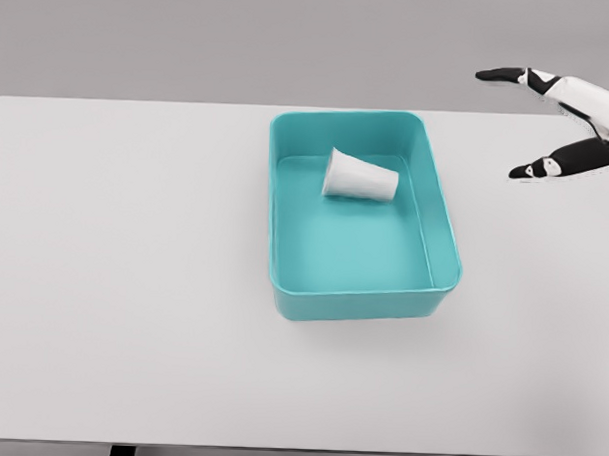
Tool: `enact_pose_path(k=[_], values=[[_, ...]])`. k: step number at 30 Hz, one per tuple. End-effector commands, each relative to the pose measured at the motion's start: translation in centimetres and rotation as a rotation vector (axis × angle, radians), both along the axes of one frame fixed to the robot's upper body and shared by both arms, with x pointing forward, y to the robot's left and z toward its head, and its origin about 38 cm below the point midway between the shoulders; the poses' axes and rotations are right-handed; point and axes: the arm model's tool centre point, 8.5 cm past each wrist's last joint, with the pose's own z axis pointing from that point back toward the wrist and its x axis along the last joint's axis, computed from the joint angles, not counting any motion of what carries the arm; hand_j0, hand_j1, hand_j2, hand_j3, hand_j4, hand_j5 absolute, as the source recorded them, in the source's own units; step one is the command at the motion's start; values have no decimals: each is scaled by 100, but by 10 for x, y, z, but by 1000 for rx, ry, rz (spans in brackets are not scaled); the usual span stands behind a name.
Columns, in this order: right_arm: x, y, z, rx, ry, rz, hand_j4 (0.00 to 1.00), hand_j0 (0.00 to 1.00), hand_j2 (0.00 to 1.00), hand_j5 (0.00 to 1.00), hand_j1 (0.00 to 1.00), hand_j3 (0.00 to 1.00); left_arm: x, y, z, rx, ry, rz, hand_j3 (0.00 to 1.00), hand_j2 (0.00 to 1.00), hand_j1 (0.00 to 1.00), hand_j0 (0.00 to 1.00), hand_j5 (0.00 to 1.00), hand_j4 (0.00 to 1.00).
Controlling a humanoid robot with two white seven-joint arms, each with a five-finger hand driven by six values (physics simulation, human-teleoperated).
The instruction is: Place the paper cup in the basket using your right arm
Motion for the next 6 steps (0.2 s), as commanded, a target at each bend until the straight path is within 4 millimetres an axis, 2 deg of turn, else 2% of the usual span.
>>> enact_pose_path(k=[1, 3, 4, 6], values=[[-7, 16, -26, -173, 104, 2, 100, 100, 100, 100, 100, 100, 1, 0, 0, 0, -2, 1, 100, 100, 100, 100, 100, 100], [-4, 25, -29, -188, 111, 21, 100, 100, 100, 100, 100, 100, 4, 0, 0, 0, -8, 0, 100, 100, 100, 100, 100, 100], [-4, 35, -40, -180, 134, 41, 100, 100, 100, 100, 100, 100, 4, 0, 0, 0, -7, -1, 100, 100, 100, 100, 100, 100], [-6, 36, -49, -180, 145, 54, 100, 100, 100, 100, 100, 100, 6, 0, 0, 3, -18, -4, 100, 100, 100, 100, 100, 100]])
